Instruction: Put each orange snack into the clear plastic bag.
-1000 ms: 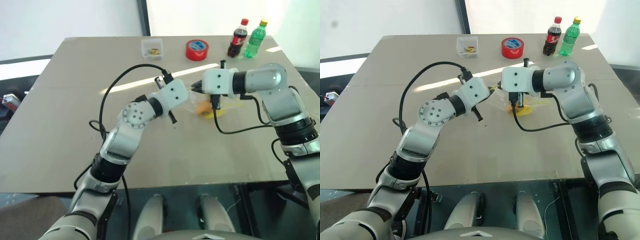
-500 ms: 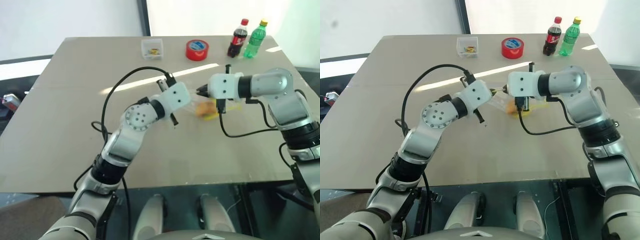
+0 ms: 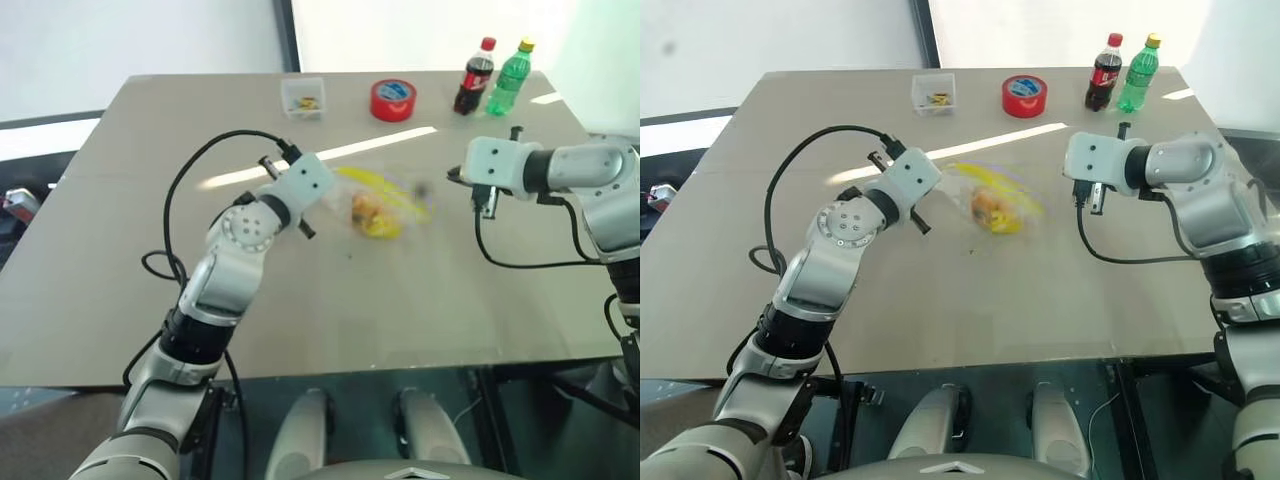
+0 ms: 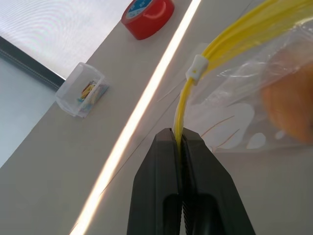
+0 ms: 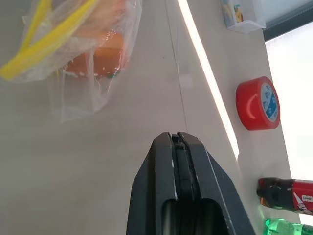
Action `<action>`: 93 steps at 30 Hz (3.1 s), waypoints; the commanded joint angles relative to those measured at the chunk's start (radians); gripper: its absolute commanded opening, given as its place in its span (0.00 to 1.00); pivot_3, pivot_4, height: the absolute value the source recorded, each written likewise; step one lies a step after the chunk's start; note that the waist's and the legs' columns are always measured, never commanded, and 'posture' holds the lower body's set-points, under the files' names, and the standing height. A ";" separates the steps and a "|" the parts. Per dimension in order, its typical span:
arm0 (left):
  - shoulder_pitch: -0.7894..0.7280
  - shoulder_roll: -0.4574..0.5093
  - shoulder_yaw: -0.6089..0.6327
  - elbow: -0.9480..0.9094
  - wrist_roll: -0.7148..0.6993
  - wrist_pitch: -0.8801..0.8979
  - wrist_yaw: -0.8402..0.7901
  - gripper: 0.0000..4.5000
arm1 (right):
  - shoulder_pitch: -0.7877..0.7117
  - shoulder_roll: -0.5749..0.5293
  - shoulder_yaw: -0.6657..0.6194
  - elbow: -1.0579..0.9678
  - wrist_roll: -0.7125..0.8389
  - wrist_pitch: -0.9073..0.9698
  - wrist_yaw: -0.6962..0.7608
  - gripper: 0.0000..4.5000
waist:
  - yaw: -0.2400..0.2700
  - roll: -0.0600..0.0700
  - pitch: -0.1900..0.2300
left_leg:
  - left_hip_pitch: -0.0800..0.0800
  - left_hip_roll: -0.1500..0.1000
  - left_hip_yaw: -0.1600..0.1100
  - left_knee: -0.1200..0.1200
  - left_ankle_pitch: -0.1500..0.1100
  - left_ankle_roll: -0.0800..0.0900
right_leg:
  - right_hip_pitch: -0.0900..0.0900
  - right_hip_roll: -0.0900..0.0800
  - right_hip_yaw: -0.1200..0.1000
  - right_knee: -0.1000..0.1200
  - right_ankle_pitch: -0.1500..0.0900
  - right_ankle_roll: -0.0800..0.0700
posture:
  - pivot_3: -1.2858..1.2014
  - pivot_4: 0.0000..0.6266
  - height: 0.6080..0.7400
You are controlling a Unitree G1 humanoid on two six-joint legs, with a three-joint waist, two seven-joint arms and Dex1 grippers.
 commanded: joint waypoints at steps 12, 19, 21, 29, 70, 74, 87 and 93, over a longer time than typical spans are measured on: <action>-0.034 -0.047 -0.013 -0.054 -0.035 -0.181 -0.030 0.00 | -0.057 0.137 -0.026 -0.081 0.084 -0.028 0.006 0.20 | 0.001 0.000 0.000 | 0.000 0.000 0.000 0.000 0.000 0.000 | 0.000 0.000 0.000 0.000 0.000 0.000 | 0.52 0.24 1.00; -0.031 -0.045 -0.021 -0.062 -0.031 -0.194 -0.051 0.00 | -0.093 0.211 0.000 -0.060 0.056 -0.063 -0.017 0.47 | 0.000 0.000 0.000 | 0.000 0.000 0.000 0.000 0.000 0.000 | 0.000 0.000 0.000 0.000 0.000 0.000 | 0.52 0.24 1.00; -0.030 -0.045 -0.022 -0.065 -0.031 -0.194 -0.055 0.00 | -0.104 0.225 0.007 -0.045 0.047 -0.082 -0.021 0.47 | 0.000 0.000 0.000 | 0.000 0.000 0.000 0.000 0.000 0.000 | 0.000 0.000 0.000 0.000 0.000 0.000 | 0.52 0.24 1.00; -0.027 -0.044 -0.024 -0.074 -0.029 -0.184 -0.061 0.00 | -0.130 0.268 0.027 0.001 0.020 -0.154 -0.039 0.47 | 0.000 0.000 0.000 | 0.000 0.000 -0.001 0.000 0.000 0.000 | 0.000 0.000 0.000 0.000 0.000 0.000 | 0.52 0.24 1.00; -0.017 -0.031 -0.019 -0.075 -0.017 -0.188 -0.056 0.00 | -0.140 0.269 0.025 0.088 -0.035 -0.248 -0.063 0.00 | -0.001 0.000 0.000 | 0.000 0.000 -0.001 0.000 0.000 0.000 | 0.000 0.000 0.000 0.000 0.000 0.000 | 0.52 0.24 1.00; -0.009 -0.019 -0.008 -0.062 -0.003 -0.162 -0.045 0.00 | -0.126 0.231 0.006 0.088 -0.041 -0.221 -0.061 0.00 | 0.000 0.000 0.000 | 0.000 0.000 -0.001 0.000 0.000 0.000 | 0.000 0.000 0.000 0.000 0.000 0.000 | 0.52 0.24 1.00; -0.009 -0.001 -0.003 -0.025 0.000 -0.160 -0.031 0.00 | -0.071 0.044 -0.008 0.118 -0.093 -0.145 -0.071 0.00 | 0.000 0.000 0.000 | 0.000 0.000 0.000 0.000 0.000 0.000 | 0.000 0.000 0.000 0.000 0.000 0.000 | 0.52 0.24 1.00; -0.009 -0.005 -0.008 -0.022 -0.003 -0.164 -0.032 0.00 | -0.061 0.010 -0.003 0.123 -0.103 -0.127 -0.082 0.00 | -0.002 0.000 0.000 | 0.000 0.000 0.000 0.000 0.000 0.000 | 0.000 0.000 0.000 0.000 0.000 0.000 | 0.52 0.24 1.00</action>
